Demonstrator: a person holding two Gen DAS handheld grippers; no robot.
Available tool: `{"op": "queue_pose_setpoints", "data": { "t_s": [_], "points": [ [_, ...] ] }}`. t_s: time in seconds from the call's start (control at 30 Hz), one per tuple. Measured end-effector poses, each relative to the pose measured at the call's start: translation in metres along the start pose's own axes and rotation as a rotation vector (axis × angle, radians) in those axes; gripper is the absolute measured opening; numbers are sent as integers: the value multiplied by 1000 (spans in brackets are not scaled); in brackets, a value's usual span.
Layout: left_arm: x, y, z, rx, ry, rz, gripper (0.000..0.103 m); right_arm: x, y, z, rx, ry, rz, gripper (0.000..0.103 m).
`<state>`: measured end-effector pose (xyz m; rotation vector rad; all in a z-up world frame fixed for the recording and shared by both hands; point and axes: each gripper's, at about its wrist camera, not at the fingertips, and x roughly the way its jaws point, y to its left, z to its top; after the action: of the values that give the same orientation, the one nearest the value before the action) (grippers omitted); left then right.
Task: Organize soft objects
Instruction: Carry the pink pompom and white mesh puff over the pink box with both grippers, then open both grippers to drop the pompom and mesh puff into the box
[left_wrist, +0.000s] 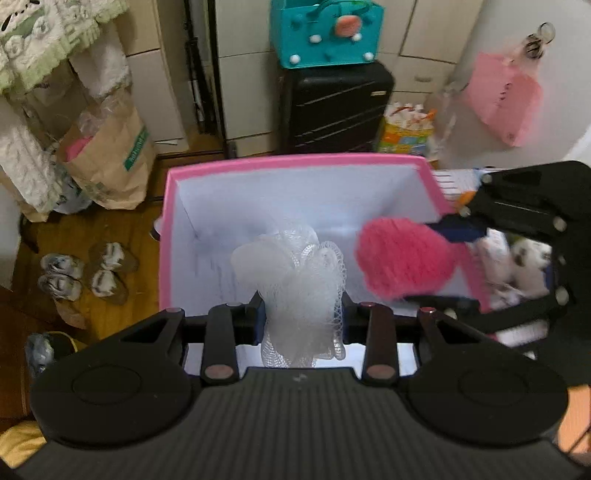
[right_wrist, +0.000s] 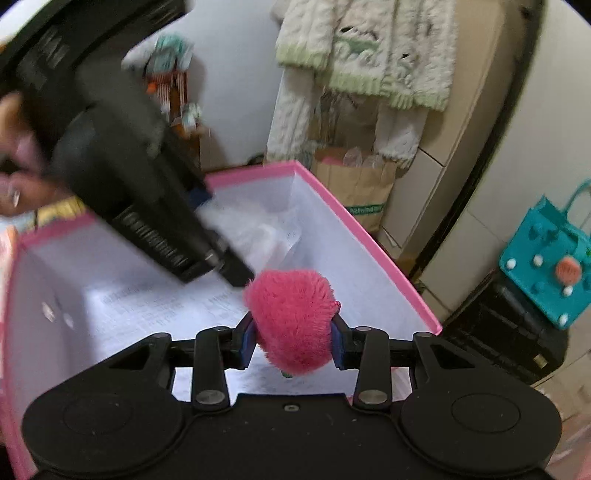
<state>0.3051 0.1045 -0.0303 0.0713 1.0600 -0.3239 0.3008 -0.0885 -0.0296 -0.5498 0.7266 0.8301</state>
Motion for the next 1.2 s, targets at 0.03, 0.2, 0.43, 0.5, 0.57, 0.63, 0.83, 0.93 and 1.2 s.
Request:
{"op": "queue_pose_setpoints", "data": {
  "t_s": [0.03, 0.2, 0.43, 0.5, 0.57, 0.63, 0.83, 0.93, 1.2],
  "points": [
    [6, 1, 5, 6, 3, 14, 35, 5, 0, 1, -20, 14, -5, 44],
    [33, 3, 16, 37, 11, 19, 36, 24, -3, 6, -94, 61, -3, 44],
    [51, 8, 22, 12, 22, 27, 38, 43, -3, 8, -158, 127, 16, 44],
    [53, 6, 24, 18, 16, 33, 39, 49, -1, 10, -173, 146, 21, 45],
    [57, 4, 26, 21, 20, 39, 42, 53, 0, 10, -192, 157, 2, 48],
    [61, 2, 26, 24, 24, 58, 46, 57, 0, 10, -211, 168, -30, 50],
    [57, 0, 23, 26, 0, 84, 59, 52, -4, 7, -159, 160, -54, 64],
    [47, -5, 18, 60, -29, 108, 59, 37, -2, 3, -126, 121, -49, 64],
    [4, -13, 3, 73, -86, 104, 61, -21, 8, -11, -27, 7, -26, 64]
  ]
}}
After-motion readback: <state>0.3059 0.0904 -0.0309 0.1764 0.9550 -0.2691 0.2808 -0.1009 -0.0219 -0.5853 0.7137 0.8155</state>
